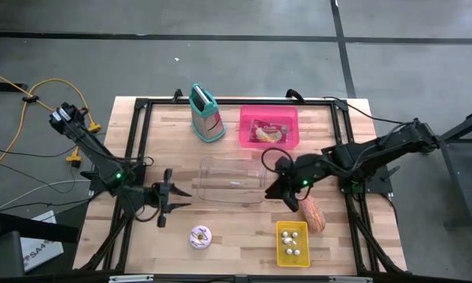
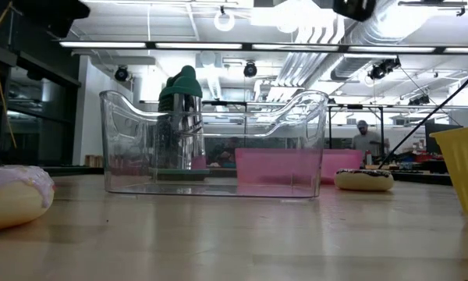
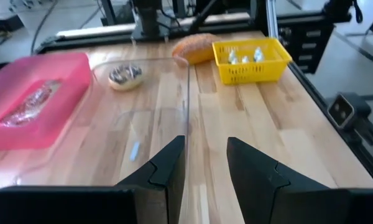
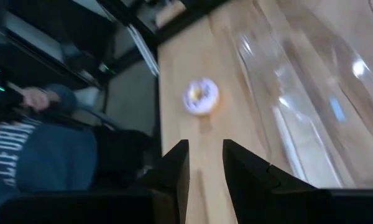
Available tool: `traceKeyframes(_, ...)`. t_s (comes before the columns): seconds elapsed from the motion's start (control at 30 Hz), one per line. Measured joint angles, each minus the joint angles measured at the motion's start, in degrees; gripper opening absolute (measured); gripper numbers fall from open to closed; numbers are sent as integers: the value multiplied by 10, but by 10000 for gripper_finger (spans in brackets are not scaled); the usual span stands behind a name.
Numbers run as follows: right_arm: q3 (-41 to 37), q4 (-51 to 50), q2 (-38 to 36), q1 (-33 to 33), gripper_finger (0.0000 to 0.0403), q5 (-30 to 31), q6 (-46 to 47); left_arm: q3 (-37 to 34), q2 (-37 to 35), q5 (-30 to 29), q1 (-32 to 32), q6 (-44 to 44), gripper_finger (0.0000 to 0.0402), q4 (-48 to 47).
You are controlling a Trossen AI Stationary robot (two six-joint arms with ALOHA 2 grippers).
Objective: Pick & Place Food Item
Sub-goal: Put the pink donut into the transparent bin
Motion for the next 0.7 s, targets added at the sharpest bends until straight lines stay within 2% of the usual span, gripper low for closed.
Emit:
traceKeyframes(0.17,0,48,0,0,86,0,0,0,0,0,-18,-12,113,-16)
traceKeyframes(0.37,0,58,0,0,86,0,0,17,-9,-5,-33,1,113,-25)
traceKeyframes(0.53,0,57,0,0,86,0,0,89,-2,-17,-43,19,113,-122)
traceKeyframes(0.7,0,57,0,0,86,0,0,177,36,-14,-42,13,113,-230)
